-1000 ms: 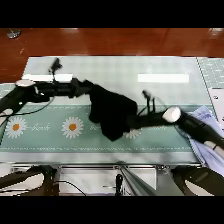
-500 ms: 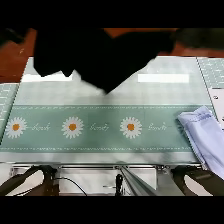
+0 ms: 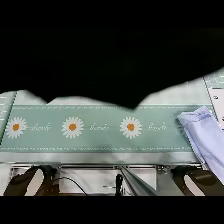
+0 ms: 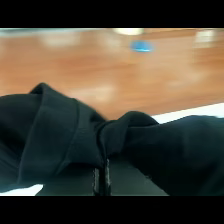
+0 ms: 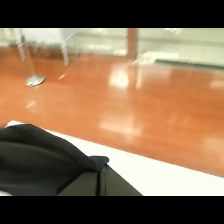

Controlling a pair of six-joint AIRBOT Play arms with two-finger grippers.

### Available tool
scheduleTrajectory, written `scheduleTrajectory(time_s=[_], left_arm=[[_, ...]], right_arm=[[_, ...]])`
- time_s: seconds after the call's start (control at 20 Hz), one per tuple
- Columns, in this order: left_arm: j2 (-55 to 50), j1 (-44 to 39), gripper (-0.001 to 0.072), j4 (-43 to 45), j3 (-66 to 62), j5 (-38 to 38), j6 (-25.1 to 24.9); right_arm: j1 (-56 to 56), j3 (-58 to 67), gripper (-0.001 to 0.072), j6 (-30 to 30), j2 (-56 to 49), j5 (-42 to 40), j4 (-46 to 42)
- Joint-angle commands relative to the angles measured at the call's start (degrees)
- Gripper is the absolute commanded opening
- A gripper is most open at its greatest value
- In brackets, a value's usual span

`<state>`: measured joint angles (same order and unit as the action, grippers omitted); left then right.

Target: Fold the shirts.

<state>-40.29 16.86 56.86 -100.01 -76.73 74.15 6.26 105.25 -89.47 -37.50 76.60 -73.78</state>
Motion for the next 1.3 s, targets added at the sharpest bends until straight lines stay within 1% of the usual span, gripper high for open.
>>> scheduleTrajectory(time_s=[0.0, 0.05, 0.1, 0.2, 0.25, 0.35, 0.4, 0.5, 0.55, 0.6, 0.65, 0.75, 0.85, 0.9, 0.95, 1.05, 1.15, 1.2, 1.25], left_arm=[[8.59, -9.35, 0.0022, 18.03, -0.72, -3.21, 2.67], [9.6, -12.13, 0.0022, 18.23, 0.76, -5.22, 3.39], [10.03, -13.73, 0.0022, 18.21, 2.97, -8.22, 5.2], [10.32, -14.56, 0.0022, 18.16, 11.1, -14.38, 7.26], [10.27, -14.56, 0.0022, 18.16, 16.79, -16.17, 7.45], [9.92, -14.56, 0.0022, 18.18, 28.72, -15.82, 8.35], [9.27, -14.56, 0.0022, 18.18, 34.23, -14.49, 9.53], [7.13, -14.71, 0.0023, 17.33, 44.57, -7.39, 9.92], [5.33, -14.75, 0.0023, 15.34, 48.57, -2.14, 9.27], [2.91, -14.75, 0.0023, 12.7, 51.06, 2.6, 7.45], [-0.39, -14.75, 0.0023, 9.92, 52.3, 7.28, 6.16], [-8.04, -14.75, 0.0023, 5.51, 51.84, 14.32, 4.79], [-15.63, -14.75, 0.0023, 2.51, 50.12, 20.46, 4.44], [-19.17, -14.8, 0.0023, 1.51, 48.72, 22.38, 4.26], [-22.86, -14.86, 0.0023, 1.07, 46.69, 23.89, 4.26], [-29.35, -15.65, 0.0023, 0.92, 42.14, 25.07, 4.28], [-34.64, -16.98, 0.0025, 0.87, 37.9, 24.35, 4.33], [-36.72, -17.75, 0.0061, 0.92, 36.04, 23.39, 4.33], [-38.18, -18.14, 0.0275, 0.94, 34.69, 22.27, 4.33]], right_arm=[[-0.09, 0.5, 0.0022, -3.78, 5.84, 7.3, -8.28], [-0.09, 0.28, 0.0022, -4.81, 5.95, 9.11, -9.25], [-0.09, -0.72, 0.0022, -4.83, 5.88, 10.38, -9.01], [-0.09, -4.9, 0.0022, -5.92, 5.86, 11.5, -6.51], [-0.09, -7.52, 0.0023, -5.77, 5.73, 11.26, -4.42], [-0.09, -12.44, 0.0023, -5.79, 4.66, 11.74, -4.35], [-0.09, -15.1, 0.0022, -5.64, 3.69, 11.32, -4.57], [-0.09, -20.2, 0.0023, -4.02, 0.59, 9.11, -4.79], [-0.09, -22.12, 0.0022, -3.34, -1.64, 7.13, -4.83], [-0.09, -23.41, 0.0022, -2.14, -4.74, 4.66, -5.6], [-0.09, -23.56, 0.0023, -2.14, -8.59, 2.29, -7.39], [-0.09, -23.52, 0.0023, -2.47, -16.15, -4.66, -10.58], [-0.28, -23.5, 0.0023, -4.9, -23.5, -11.23, -11.17], [-0.92, -23.04, 0.0023, -7.5, -27.43, -14.34, -9.09], [-1.81, -22.23, 0.0023, -8.74, -30.88, -17.7, -5.07], [-4.0, -19.91, 0.0023, -8.04, -37.77, -24.41, 4.35], [-5.14, -18.99, 0.0023, -5.57, -43.23, -28.35, 13.57], [-5.7, -18.99, 0.0024, -5.16, -45.7, -29.14, 18.05], [-6.54, -18.99, 0.003, -5.62, -47.67, -29.07, 22.14]])
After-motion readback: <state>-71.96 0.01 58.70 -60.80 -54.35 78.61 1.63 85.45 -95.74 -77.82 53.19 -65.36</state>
